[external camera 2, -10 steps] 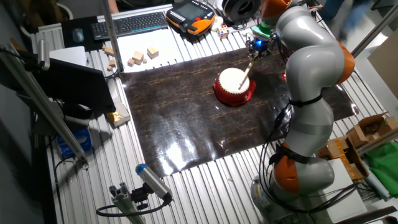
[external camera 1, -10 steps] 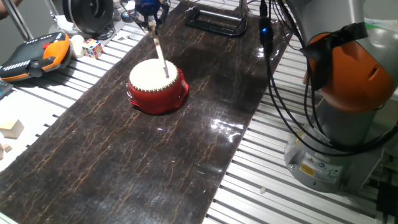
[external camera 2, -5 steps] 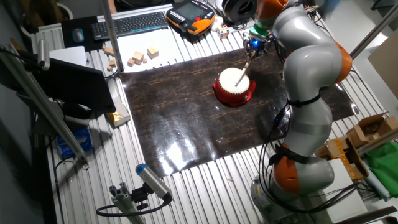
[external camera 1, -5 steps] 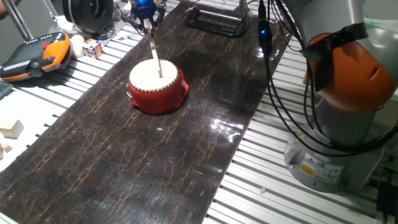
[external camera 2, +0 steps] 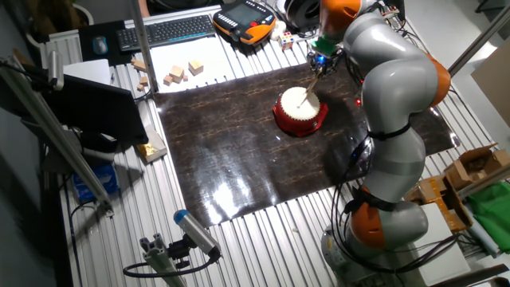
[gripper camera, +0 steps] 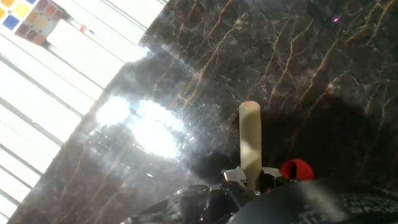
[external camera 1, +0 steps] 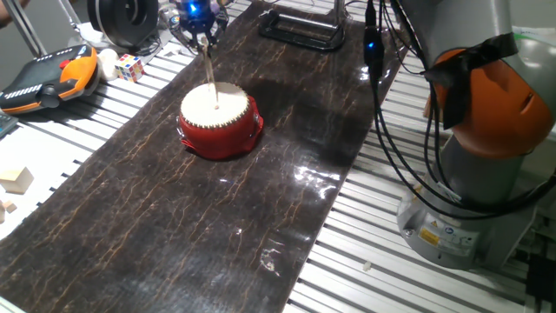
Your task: Play the drum
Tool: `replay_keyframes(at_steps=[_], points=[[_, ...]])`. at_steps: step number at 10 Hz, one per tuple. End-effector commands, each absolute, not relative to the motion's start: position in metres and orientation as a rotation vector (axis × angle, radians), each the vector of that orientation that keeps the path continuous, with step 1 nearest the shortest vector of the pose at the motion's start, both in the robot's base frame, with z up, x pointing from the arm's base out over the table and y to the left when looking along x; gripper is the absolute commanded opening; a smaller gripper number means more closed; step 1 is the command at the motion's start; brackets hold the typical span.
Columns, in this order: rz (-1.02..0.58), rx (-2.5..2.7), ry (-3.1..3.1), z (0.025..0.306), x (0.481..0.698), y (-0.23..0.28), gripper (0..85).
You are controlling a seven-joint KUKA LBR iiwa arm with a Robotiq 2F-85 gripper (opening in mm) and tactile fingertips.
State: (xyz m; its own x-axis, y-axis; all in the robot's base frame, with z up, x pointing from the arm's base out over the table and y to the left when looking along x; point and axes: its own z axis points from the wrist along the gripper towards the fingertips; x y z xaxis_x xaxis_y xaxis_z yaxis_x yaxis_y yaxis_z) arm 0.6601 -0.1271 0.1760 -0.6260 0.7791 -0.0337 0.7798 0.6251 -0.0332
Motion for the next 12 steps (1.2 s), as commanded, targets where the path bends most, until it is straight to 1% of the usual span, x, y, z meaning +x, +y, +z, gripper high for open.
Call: replay_keyframes(at_steps=[1, 4, 8, 10, 12], points=[[-0.046, 1.344, 2.872, 0.1777, 0.6591, -0.1292, 1.0], [-0.038, 1.342, 2.872, 0.1791, 0.6575, -0.1297, 1.0], [-0.065, 1.348, 2.808, 0.1765, 0.6575, -0.1248, 1.0], [-0.106, 1.320, 2.795, 0.1761, 0.6573, -0.1241, 1.0], [-0.069, 1.314, 2.880, 0.1789, 0.6553, -0.1272, 1.0]])
